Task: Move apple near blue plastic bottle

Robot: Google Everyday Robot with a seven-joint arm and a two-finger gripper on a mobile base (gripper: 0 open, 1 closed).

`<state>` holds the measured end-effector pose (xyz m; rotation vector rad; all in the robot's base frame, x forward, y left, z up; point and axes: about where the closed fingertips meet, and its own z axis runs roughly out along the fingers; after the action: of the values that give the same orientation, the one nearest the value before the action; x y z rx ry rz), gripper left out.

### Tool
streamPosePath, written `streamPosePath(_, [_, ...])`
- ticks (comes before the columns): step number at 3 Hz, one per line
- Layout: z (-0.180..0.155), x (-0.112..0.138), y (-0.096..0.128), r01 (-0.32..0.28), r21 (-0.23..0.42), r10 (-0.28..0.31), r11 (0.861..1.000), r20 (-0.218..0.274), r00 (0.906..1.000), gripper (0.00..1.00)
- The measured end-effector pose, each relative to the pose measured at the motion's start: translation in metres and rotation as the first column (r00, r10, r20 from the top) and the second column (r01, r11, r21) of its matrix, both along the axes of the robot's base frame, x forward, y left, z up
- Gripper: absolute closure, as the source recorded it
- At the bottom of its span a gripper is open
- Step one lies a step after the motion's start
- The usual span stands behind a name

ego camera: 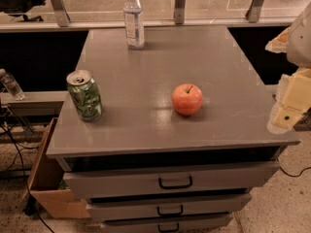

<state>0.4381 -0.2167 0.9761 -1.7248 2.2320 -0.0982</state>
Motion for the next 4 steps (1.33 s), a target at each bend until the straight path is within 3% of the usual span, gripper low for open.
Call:
streamPosePath(1, [0.0, 0.0, 0.0, 0.0, 0.0, 0.0, 1.0, 0.0, 1.0, 0.0])
streamPosePath(2, [-0.017, 0.016, 0.009, -0.018, 0.052, 0.018, 0.999, 0.001, 0.9998, 0.0])
streamPosePath(4, [-0.08, 0.065, 0.047, -0.087, 0.213, 0.086, 0.973, 0.012, 0.9962, 0.0])
